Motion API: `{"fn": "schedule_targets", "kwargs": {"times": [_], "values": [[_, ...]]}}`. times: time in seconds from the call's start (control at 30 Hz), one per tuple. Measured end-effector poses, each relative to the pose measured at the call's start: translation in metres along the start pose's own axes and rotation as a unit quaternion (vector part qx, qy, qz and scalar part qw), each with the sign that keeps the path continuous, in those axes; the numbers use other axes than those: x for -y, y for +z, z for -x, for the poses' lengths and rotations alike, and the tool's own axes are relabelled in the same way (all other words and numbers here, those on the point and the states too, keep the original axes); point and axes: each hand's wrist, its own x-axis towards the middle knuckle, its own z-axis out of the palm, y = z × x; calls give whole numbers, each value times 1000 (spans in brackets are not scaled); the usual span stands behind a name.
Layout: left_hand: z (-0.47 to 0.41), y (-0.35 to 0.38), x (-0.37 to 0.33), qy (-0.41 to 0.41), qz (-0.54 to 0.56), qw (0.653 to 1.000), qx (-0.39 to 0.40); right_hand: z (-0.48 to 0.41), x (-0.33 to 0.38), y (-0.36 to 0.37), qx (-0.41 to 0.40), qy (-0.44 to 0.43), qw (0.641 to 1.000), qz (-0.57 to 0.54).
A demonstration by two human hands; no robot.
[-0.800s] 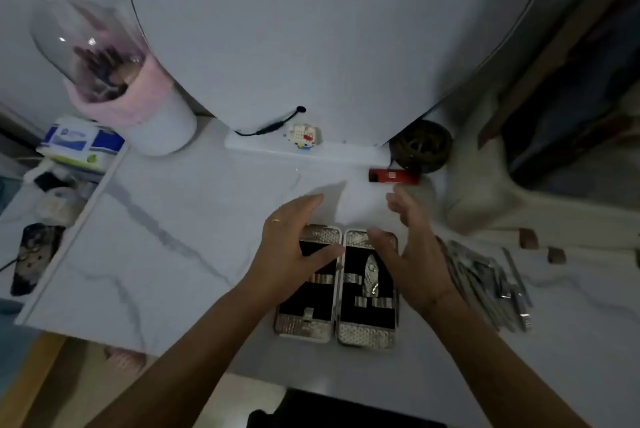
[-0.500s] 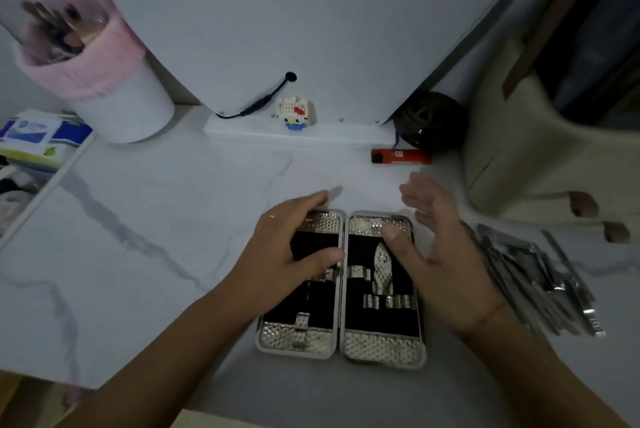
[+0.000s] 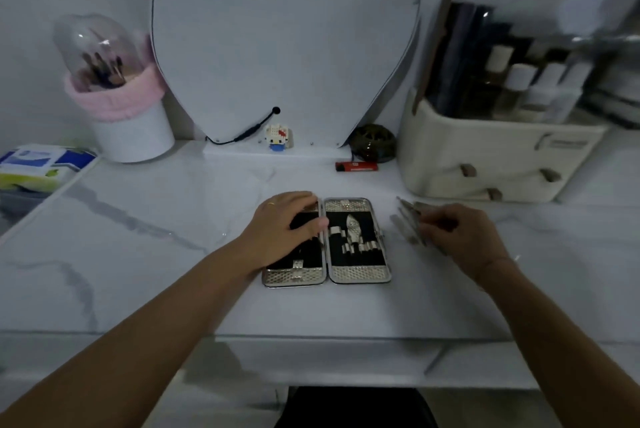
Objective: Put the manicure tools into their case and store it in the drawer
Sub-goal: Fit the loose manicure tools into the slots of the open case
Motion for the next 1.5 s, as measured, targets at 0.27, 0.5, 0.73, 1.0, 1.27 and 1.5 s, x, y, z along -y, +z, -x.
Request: {"fn": "schedule_targets", "kwargs": {"times": [0.27, 0.5, 0.73, 1.0, 1.27, 1.5], "values": [[6, -2, -7, -10, -2, 1000, -9, -4, 10, 18, 0, 22, 995, 100], [3, -16, -6, -33, 227, 973, 21, -15, 22, 23, 40, 81, 986, 142], [-14, -26, 15, -73, 202, 976, -32, -23, 27, 25, 63, 86, 987, 119], [-31, -26, 34, -51, 176, 983, -13, -36, 56, 29, 67, 7, 991, -116], [-32, -26, 40, -29, 181, 983, -16, -57, 72, 65, 123, 18, 968, -218], [-34, -26, 42, -23, 182, 983, -14, -60, 69, 71, 115, 9, 977, -181]]}}
